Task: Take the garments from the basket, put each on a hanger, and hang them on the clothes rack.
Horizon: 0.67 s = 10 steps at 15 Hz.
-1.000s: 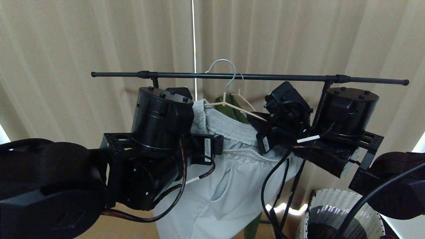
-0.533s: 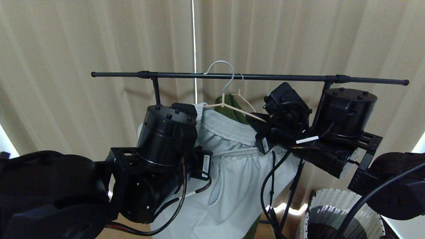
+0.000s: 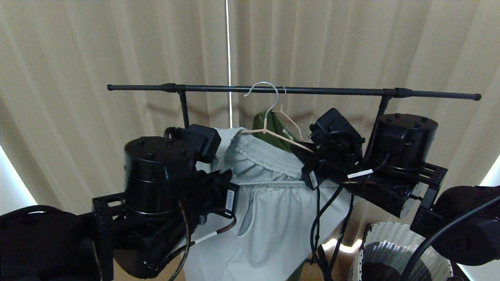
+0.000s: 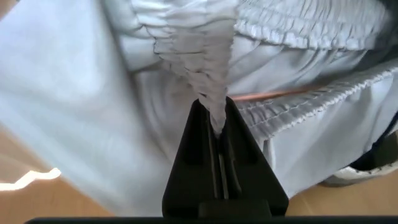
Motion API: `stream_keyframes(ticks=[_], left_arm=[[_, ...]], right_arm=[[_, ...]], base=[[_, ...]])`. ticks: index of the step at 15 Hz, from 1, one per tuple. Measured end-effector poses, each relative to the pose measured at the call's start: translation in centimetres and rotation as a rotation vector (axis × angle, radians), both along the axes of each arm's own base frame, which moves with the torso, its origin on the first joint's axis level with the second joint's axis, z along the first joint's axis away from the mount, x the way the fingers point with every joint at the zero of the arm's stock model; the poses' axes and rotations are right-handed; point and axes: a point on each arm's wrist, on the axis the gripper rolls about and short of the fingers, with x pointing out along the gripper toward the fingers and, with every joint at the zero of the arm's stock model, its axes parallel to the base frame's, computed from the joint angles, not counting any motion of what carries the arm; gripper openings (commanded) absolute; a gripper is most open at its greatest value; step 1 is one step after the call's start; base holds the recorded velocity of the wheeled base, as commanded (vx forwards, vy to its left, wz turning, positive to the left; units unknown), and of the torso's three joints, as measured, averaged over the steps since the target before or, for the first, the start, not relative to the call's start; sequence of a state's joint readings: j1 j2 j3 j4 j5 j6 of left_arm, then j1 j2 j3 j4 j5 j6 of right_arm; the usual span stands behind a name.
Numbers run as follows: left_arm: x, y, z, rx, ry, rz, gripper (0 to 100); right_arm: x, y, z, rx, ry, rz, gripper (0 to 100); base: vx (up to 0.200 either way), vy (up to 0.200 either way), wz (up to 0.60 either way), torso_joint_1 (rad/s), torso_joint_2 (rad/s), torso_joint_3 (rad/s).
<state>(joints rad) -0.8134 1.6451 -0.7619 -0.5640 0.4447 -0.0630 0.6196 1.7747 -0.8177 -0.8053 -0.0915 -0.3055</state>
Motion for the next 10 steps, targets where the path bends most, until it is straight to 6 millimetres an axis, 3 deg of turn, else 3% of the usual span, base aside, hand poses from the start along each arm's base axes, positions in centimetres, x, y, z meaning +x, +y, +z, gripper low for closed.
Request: stream_keyframes(ticks=[5, 10], left_arm=[[0.3, 3.7, 2.3, -0.022, -0.055, -0.041, 0], [1.1, 6.7, 2.9, -0.020, -0.078, 0.012, 0]], right_arm=[[-0.7, -0.5, -1.7, -0.041, 0.053, -0.001, 0], [-1.4, -1.0, -3.0, -0.072, 0.094, 0.001, 0]], base=[[0.000, 0.000, 0.00, 0.000, 0.00, 0.000], [0.000, 0.000, 0.00, 0.000, 0.00, 0.000]])
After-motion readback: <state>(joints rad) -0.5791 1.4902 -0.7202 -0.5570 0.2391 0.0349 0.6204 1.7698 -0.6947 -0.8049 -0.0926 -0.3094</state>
